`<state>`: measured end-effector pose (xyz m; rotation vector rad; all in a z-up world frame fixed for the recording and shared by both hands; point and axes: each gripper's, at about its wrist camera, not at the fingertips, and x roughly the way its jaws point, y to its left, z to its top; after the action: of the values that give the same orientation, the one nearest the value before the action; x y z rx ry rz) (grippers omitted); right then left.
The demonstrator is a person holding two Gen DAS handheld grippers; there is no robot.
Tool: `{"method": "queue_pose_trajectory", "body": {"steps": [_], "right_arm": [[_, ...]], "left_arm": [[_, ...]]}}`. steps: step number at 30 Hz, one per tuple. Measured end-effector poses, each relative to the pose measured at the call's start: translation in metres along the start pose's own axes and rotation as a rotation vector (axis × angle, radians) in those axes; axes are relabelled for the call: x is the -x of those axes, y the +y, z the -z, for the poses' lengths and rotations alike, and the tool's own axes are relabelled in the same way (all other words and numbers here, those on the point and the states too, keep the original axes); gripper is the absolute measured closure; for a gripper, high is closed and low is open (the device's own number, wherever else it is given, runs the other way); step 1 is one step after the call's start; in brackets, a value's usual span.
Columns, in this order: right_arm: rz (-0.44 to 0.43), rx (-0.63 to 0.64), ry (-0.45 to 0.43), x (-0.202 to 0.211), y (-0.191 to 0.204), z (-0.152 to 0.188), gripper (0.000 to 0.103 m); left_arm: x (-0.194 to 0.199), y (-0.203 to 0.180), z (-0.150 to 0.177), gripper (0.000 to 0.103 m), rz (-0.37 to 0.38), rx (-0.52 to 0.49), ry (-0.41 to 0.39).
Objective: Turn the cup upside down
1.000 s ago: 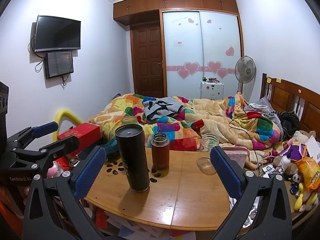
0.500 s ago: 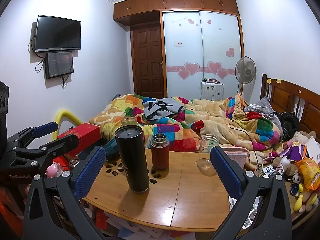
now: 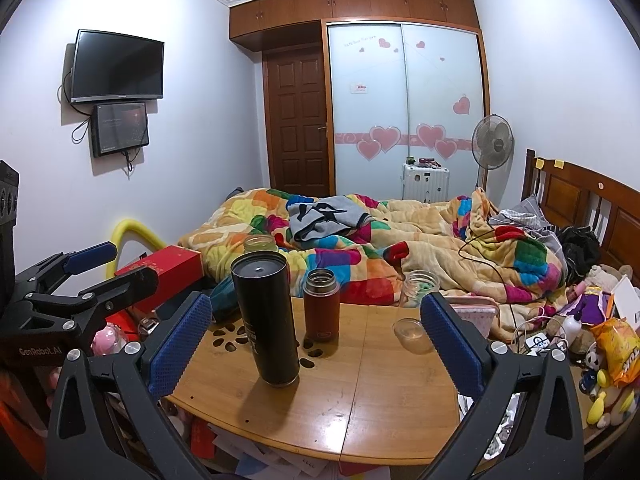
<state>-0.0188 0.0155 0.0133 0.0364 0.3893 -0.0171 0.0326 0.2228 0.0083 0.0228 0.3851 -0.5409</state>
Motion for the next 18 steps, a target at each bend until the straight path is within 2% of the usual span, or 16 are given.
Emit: {"method": "queue_pose_trajectory", "body": {"steps": [18], "right_arm": [[-0.004, -0.001, 0.003, -0.0001, 0.0016, -0.0024, 0.000]], "left_arm": [[-0.0010, -0.0052, -0.0044, 0.000, 0.017, 0.011, -0.003]]}}
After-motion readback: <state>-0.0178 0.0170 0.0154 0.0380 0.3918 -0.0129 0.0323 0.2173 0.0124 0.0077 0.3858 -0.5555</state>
